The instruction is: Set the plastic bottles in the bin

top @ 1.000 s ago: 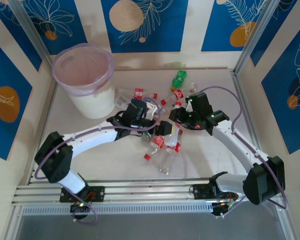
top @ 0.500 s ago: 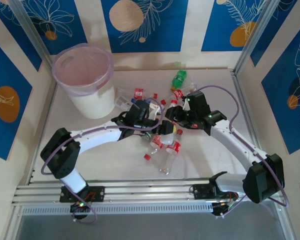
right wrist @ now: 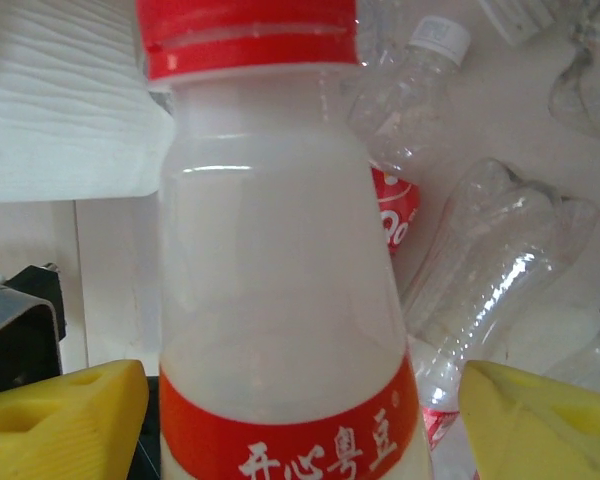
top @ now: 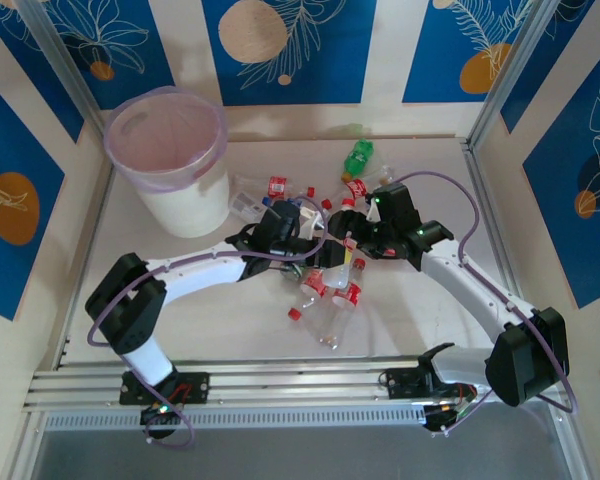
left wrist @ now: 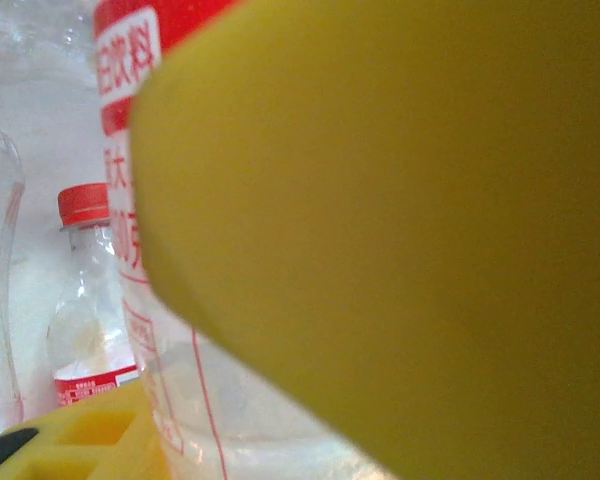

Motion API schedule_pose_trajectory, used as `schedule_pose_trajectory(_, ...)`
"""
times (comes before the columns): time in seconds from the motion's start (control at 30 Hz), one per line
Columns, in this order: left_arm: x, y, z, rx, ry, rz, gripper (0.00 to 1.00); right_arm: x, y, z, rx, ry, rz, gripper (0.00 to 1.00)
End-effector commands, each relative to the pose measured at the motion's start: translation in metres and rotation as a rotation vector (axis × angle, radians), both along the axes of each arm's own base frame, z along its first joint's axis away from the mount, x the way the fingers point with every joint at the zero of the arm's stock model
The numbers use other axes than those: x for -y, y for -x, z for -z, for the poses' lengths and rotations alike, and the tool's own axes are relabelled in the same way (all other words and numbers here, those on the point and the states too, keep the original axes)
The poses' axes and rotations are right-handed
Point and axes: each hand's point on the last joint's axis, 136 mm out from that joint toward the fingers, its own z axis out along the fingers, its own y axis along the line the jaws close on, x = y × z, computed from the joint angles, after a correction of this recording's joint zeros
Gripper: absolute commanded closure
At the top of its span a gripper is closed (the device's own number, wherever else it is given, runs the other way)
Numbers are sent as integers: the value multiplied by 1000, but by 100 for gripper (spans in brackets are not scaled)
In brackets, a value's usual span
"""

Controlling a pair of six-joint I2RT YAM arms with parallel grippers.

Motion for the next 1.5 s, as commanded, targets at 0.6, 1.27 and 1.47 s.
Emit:
schedule_pose_trajectory(0.6,-21,-17,-16,109,-88,-20,62,66,5,-59,125,3,111,5)
schedule_pose_trajectory(1.27,-208,-171,-236,582,-255,-517,76,70,18,-17,35,19,79,5)
schedule_pose_trajectory(1.47,-314,-210,-257,620,-341,-841,81,71,21,-11,23,39,67,5)
